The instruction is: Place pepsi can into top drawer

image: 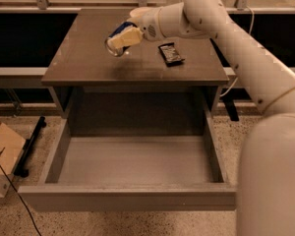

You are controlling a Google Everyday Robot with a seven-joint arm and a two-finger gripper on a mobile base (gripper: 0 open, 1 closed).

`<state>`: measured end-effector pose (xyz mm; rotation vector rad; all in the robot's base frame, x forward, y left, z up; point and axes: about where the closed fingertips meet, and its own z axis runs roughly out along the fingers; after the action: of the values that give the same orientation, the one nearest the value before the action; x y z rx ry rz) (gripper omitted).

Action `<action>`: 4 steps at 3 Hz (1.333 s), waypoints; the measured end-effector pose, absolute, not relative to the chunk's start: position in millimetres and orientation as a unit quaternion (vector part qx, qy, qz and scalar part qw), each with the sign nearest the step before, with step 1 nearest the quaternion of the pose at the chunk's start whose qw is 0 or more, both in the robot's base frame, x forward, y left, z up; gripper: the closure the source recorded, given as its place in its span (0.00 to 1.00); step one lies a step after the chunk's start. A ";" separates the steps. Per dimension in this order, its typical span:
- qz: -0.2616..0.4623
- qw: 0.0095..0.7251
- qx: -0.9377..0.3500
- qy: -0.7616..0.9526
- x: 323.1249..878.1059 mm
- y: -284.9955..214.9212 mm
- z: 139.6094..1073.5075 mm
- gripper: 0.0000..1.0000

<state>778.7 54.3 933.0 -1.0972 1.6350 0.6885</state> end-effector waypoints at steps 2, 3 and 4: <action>0.270 0.560 -0.442 0.647 632.1 15.0 995.1 1.00; 0.288 0.472 -0.442 0.706 564.8 5.7 907.6 1.00; 0.301 0.411 -0.436 0.742 537.3 1.4 847.7 1.00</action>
Offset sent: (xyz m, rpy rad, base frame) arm -0.2489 -0.0493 -0.0475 -0.0097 0.0436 -0.0125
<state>537.3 1.4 847.7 -1.0974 1.8661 0.7581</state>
